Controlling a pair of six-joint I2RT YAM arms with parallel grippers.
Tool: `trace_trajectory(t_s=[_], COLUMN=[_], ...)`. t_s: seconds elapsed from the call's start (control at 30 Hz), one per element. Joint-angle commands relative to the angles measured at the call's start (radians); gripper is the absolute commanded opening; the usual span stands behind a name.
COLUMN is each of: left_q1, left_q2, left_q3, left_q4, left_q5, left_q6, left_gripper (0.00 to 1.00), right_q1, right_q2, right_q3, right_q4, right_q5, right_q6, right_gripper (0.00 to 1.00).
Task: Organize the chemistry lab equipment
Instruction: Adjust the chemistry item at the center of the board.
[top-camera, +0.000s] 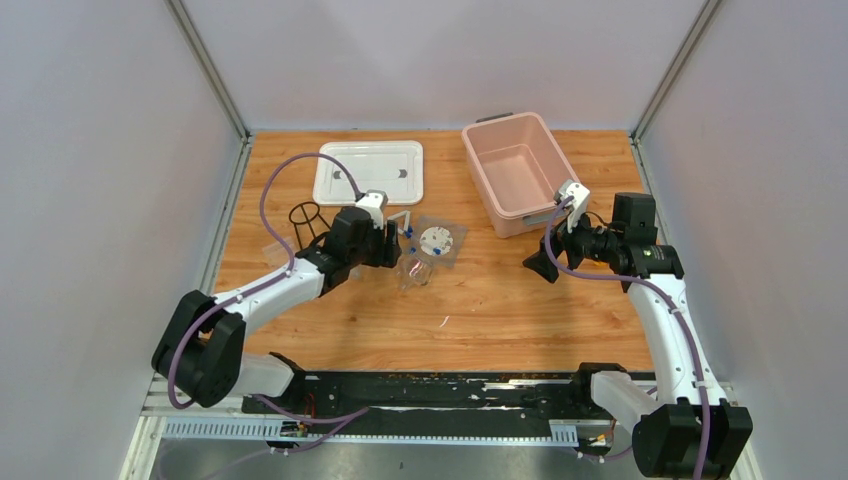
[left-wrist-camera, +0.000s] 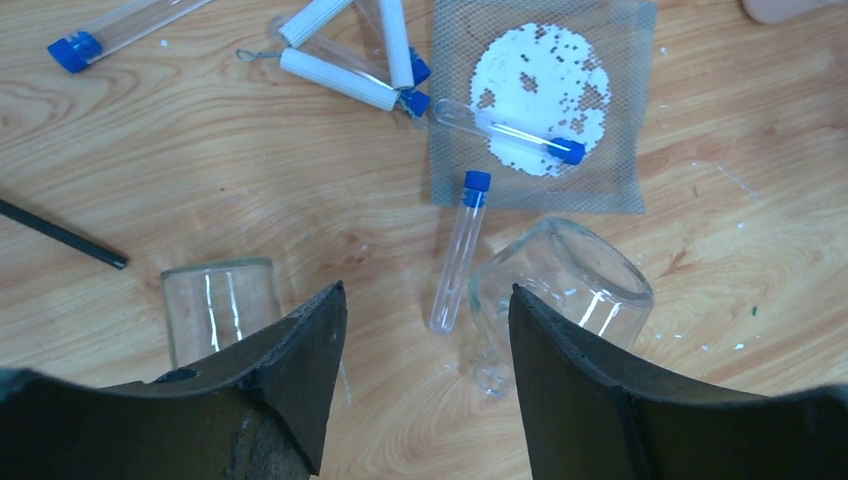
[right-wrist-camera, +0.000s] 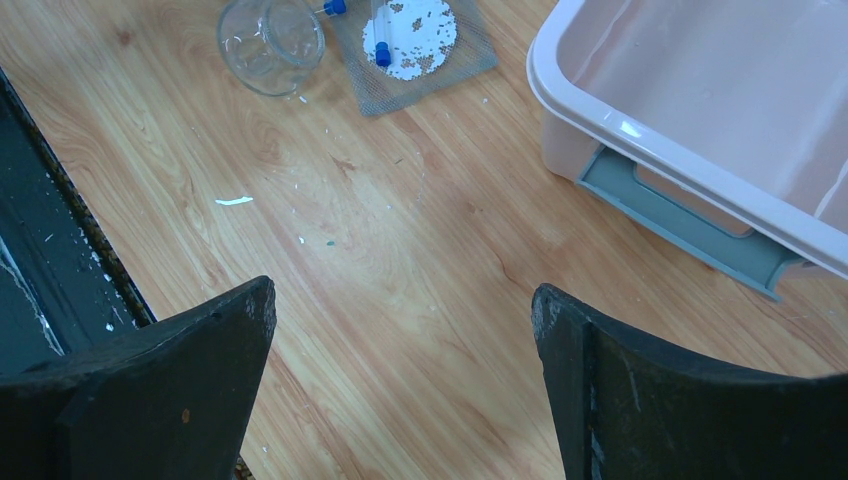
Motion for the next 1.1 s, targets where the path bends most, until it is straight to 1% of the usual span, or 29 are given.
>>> trace_trajectory(t_s=[0.0,0.1,0.23,0.37,0.6,0.93,1.07], left_q1=[0.0,0.001,-0.002,-0.015,-0.035,-0.056,-0.057], left_q2=[-0.003,0.024,0.062,0.097,0.154,0.17,0.163], left_q3=[0.041,0.056,0.078,0.095,0.121,0.123,0.12], left_q4=[-0.024,-0.048,-0.069,-0.074,-0.092,-0.087,-0.093], left_q5=[-0.06,-0.065,-0.043,0.006,0.088,0.141,0.107], left_q6=[0.03,0.035,0.044,0.05,0.056,0.044,0.047], left_gripper=[0.66,0.58,0.41,0.34,0.28,0.28,0.28], right_q1=[0.006,0.007,0.006,0.006,0.006,0.008,0.012], right_q2=[0.001,0.0,0.003,0.005,0.004,0.005,0.008], right_q3=[0.03,0.03,0.03,0.03,0.03,0.022,0.017], right_q4=[0.009,0.009,0.009,0.009,0.009,-0.004,-0.033], right_q5=[-0.029,-0.03,-0.031,-0.031,-0.029,-0.062,-0.117], right_q6=[-0.017,-0.018,-0.018,-0.018,-0.017,-0.039,-0.082], right_gripper=[0.99,0.99,0.99,0.99,0.99,0.99,0.99])
